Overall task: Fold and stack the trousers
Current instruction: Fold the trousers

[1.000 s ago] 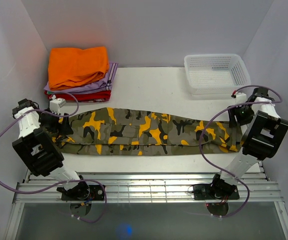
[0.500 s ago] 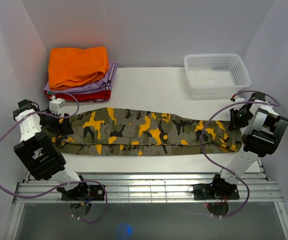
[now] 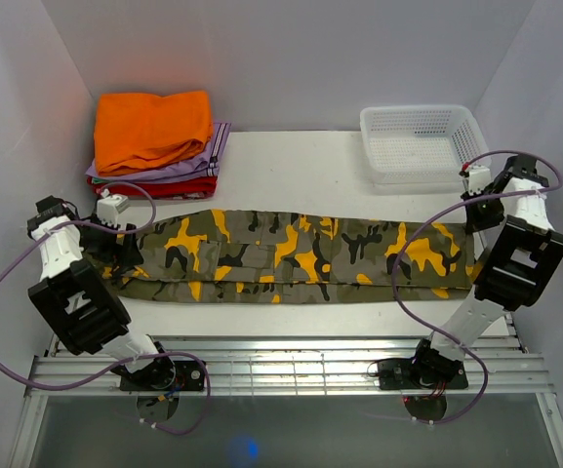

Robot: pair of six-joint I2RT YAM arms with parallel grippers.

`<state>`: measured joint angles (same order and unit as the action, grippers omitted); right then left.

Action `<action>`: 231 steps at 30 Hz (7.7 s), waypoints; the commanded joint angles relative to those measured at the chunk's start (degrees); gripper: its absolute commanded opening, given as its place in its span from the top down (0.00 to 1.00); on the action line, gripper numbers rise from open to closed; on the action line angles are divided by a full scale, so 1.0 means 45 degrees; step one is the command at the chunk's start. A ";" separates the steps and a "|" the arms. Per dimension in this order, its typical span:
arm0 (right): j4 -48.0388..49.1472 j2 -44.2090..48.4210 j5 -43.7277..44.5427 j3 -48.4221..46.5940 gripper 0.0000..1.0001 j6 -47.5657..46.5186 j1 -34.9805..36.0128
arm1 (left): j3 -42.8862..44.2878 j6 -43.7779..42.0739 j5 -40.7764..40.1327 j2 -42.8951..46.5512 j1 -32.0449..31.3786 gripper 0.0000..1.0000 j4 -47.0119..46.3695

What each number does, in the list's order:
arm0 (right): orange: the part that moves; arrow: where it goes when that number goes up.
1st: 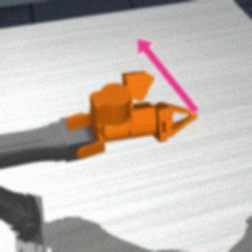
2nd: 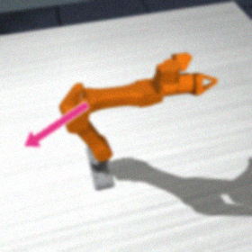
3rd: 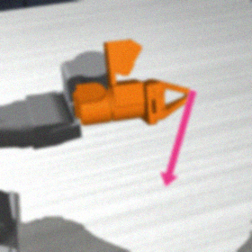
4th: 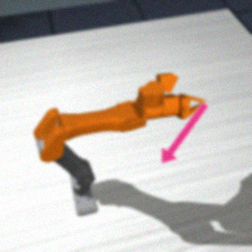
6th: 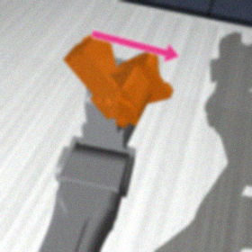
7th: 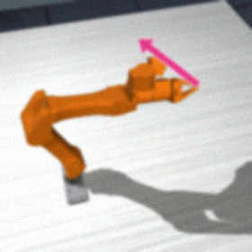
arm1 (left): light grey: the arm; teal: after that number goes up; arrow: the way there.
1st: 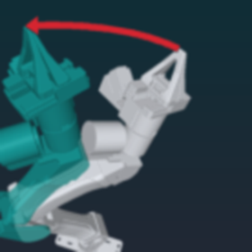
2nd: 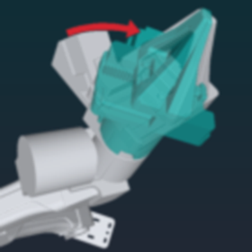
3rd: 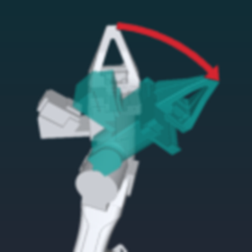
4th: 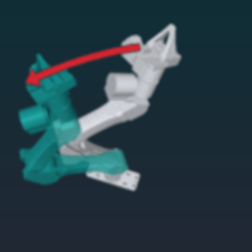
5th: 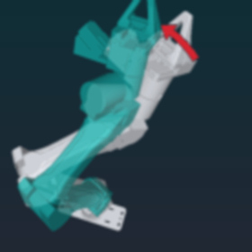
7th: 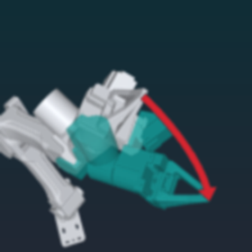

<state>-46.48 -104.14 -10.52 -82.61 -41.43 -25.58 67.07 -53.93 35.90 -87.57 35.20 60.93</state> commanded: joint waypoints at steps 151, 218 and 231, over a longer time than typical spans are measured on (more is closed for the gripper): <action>-0.4944 -0.0901 -0.0337 -0.4844 0.92 0.0203 -0.2244 | 0.5700 0.4504 0.2549 -0.4192 0.4951 1.00 -0.1080; -0.2973 0.0915 0.1556 -0.0706 0.92 -0.4737 -0.4645 | 0.7303 0.0481 0.1710 -0.5130 0.6786 1.00 0.3453; 0.0444 0.0388 0.2963 0.3493 0.92 -0.4661 -0.4843 | 0.4082 0.1027 0.0402 -0.5970 0.6807 1.00 0.0604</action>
<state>-55.46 -101.47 -3.97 -67.57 -59.37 -45.41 86.87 -48.51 40.42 -113.30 61.65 77.06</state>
